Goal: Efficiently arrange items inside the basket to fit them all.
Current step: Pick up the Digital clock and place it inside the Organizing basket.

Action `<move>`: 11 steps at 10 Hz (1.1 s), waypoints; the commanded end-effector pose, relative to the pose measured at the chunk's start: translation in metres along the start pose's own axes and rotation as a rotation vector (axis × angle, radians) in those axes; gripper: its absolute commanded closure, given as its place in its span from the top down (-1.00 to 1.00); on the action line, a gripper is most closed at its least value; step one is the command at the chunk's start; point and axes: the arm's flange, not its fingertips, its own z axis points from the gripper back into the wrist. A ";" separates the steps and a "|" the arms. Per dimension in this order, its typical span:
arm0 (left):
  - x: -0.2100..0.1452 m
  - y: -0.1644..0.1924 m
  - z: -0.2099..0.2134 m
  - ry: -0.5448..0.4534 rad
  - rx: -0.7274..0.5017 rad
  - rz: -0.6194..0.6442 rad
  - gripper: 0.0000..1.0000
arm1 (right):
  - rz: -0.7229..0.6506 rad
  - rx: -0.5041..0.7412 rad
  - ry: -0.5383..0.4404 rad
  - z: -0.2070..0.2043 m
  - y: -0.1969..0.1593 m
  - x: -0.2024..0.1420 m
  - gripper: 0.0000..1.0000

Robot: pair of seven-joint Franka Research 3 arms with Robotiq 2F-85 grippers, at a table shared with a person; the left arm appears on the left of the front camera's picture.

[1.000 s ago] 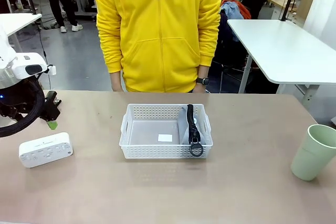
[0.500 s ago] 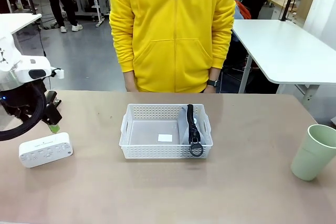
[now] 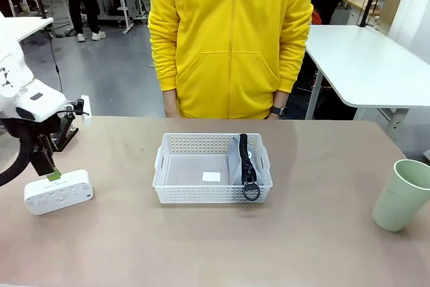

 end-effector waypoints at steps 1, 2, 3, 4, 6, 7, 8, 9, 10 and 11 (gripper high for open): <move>-0.034 -0.038 -0.026 -0.096 0.058 -0.468 1.00 | 0.031 0.015 -0.010 0.000 0.001 0.003 1.00; -0.036 -0.040 -0.020 -0.220 0.012 -0.536 1.00 | 0.031 0.015 -0.010 0.000 0.001 0.003 1.00; 0.002 0.003 0.000 -0.004 0.019 -0.167 1.00 | 0.031 0.015 -0.010 0.000 0.001 0.003 1.00; 0.002 0.003 0.000 -0.004 0.019 -0.167 1.00 | 0.031 0.015 -0.010 0.000 0.001 0.003 1.00; 0.002 0.003 0.000 -0.004 0.019 -0.167 1.00 | 0.031 0.015 -0.010 0.000 0.001 0.003 1.00; 0.001 0.006 -0.001 -0.035 0.030 -0.225 1.00 | 0.031 0.015 -0.010 0.000 0.001 0.003 1.00; -0.005 0.006 -0.007 -0.050 -0.054 -0.212 1.00 | 0.031 0.015 -0.010 0.000 0.001 0.003 1.00; -0.020 0.007 -0.017 -0.061 -0.109 -0.181 1.00 | 0.031 0.015 -0.010 0.000 0.001 0.003 1.00; -0.026 0.005 -0.027 -0.063 -0.104 -0.169 1.00 | 0.031 0.015 -0.010 0.000 0.001 0.003 1.00; -0.030 0.008 -0.038 -0.062 -0.100 -0.164 1.00 | 0.031 0.015 -0.010 0.000 0.001 0.003 1.00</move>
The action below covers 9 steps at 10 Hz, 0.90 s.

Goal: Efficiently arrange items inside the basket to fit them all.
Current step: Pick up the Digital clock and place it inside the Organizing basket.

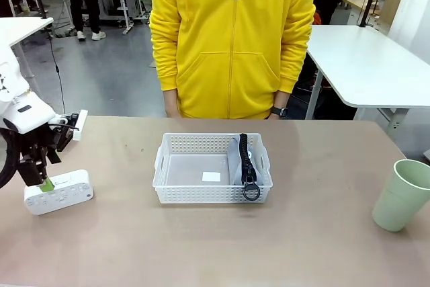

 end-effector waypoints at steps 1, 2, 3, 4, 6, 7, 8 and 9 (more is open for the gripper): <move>-0.013 0.002 -0.016 -0.005 -0.013 -0.007 1.00 | 0.031 0.015 -0.010 0.000 0.001 0.003 1.00; -0.013 0.007 -0.024 -0.017 -0.011 0.011 1.00 | 0.031 0.015 -0.010 0.000 0.001 0.003 1.00; -0.012 0.012 -0.032 -0.018 -0.027 0.010 1.00 | 0.031 0.015 -0.010 0.000 0.001 0.003 1.00; -0.008 0.013 -0.044 0.001 -0.076 -0.014 1.00 | 0.031 0.015 -0.010 0.000 0.001 0.003 1.00; -0.005 0.014 -0.059 0.016 -0.142 -0.046 1.00 | 0.031 0.015 -0.010 0.000 0.001 0.003 1.00; -0.006 0.016 -0.064 0.019 -0.154 -0.029 1.00 | 0.031 0.015 -0.010 0.000 0.001 0.003 1.00; -0.004 0.020 -0.069 0.029 -0.165 0.003 1.00 | 0.031 0.015 -0.010 0.000 0.001 0.003 1.00; -0.003 0.023 -0.073 0.038 -0.164 0.029 1.00 | 0.031 0.015 -0.010 0.000 0.001 0.003 1.00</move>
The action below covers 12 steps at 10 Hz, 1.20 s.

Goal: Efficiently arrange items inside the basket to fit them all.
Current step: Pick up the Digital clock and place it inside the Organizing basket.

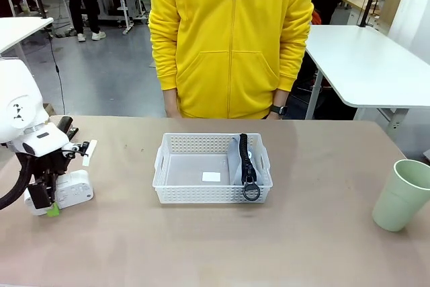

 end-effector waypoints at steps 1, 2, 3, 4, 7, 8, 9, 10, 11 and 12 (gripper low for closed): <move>0.003 0.008 0.004 -0.002 0.003 0.026 1.00 | 0.031 0.015 -0.011 0.000 0.001 0.002 1.00; 0.005 0.010 0.001 0.009 0.004 0.036 1.00 | 0.031 0.015 -0.011 0.000 0.001 0.002 1.00; 0.006 0.012 0.000 0.006 0.000 0.037 1.00 | 0.031 0.015 -0.011 0.000 0.001 0.002 1.00; 0.008 0.013 0.000 0.010 0.007 0.057 1.00 | 0.031 0.015 -0.011 0.000 0.001 0.002 1.00; 0.009 0.014 0.000 0.029 0.023 0.065 -0.20 | 0.031 0.015 -0.011 0.000 0.001 0.002 1.00; 0.009 0.014 -0.001 0.048 0.022 0.065 -1.00 | 0.031 0.015 -0.011 0.000 0.001 0.002 1.00; 0.010 0.014 -0.001 0.058 0.020 0.062 -1.00 | 0.031 0.015 -0.011 0.000 0.001 0.002 1.00; 0.010 0.014 -0.001 0.059 0.021 0.062 -1.00 | 0.031 0.015 -0.011 0.000 0.001 0.002 1.00; 0.010 0.014 0.001 0.059 0.024 0.059 -0.75 | 0.031 0.015 -0.011 0.000 0.001 0.002 1.00; 0.009 0.014 0.003 0.060 0.026 0.052 -0.94 | 0.031 0.015 -0.011 0.000 0.001 0.002 1.00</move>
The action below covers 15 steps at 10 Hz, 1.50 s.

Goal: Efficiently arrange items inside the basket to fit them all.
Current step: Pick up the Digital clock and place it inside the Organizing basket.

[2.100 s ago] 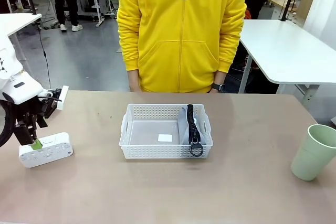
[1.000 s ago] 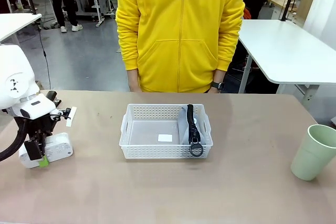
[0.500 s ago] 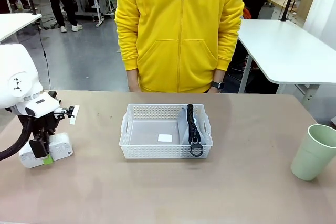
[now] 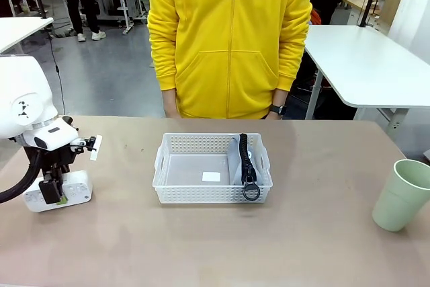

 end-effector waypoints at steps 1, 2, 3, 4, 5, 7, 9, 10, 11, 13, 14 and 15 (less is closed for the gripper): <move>-0.004 0.002 0.004 0.017 0.016 0.005 -1.00 | 0.032 0.015 -0.011 0.000 0.001 0.002 1.00; -0.008 -0.001 0.014 0.005 0.035 0.003 -1.00 | 0.032 0.015 -0.011 0.000 0.001 0.002 1.00; -0.012 -0.003 0.033 -0.004 0.057 0.023 -1.00 | 0.032 0.015 -0.011 0.000 0.001 0.002 1.00; -0.017 -0.006 0.065 -0.031 0.061 0.011 -1.00 | 0.032 0.015 -0.011 0.000 0.001 0.002 1.00; -0.023 -0.007 0.103 -0.083 0.065 0.030 -1.00 | 0.032 0.015 -0.011 0.000 0.001 0.002 1.00; -0.039 0.007 0.165 -0.243 0.000 0.059 -1.00 | 0.032 0.015 -0.011 0.000 0.001 0.002 1.00; -0.054 0.020 0.177 -0.385 -0.051 0.080 -1.00 | 0.032 0.015 -0.011 0.000 0.001 0.002 1.00; -0.058 0.025 0.175 -0.396 -0.047 0.118 -1.00 | 0.032 0.015 -0.011 0.000 0.001 0.002 1.00; -0.053 0.002 0.188 -0.312 -0.013 0.066 -0.39 | 0.032 0.015 -0.011 0.000 0.001 0.002 1.00; -0.053 0.002 0.188 -0.312 -0.013 0.066 -0.39 | 0.032 0.015 -0.011 0.000 0.001 0.002 1.00; -0.053 0.002 0.188 -0.312 -0.013 0.066 -0.39 | 0.032 0.015 -0.011 0.000 0.001 0.002 1.00; -0.053 0.002 0.188 -0.312 -0.013 0.066 -0.39 | 0.032 0.015 -0.011 0.000 0.001 0.002 1.00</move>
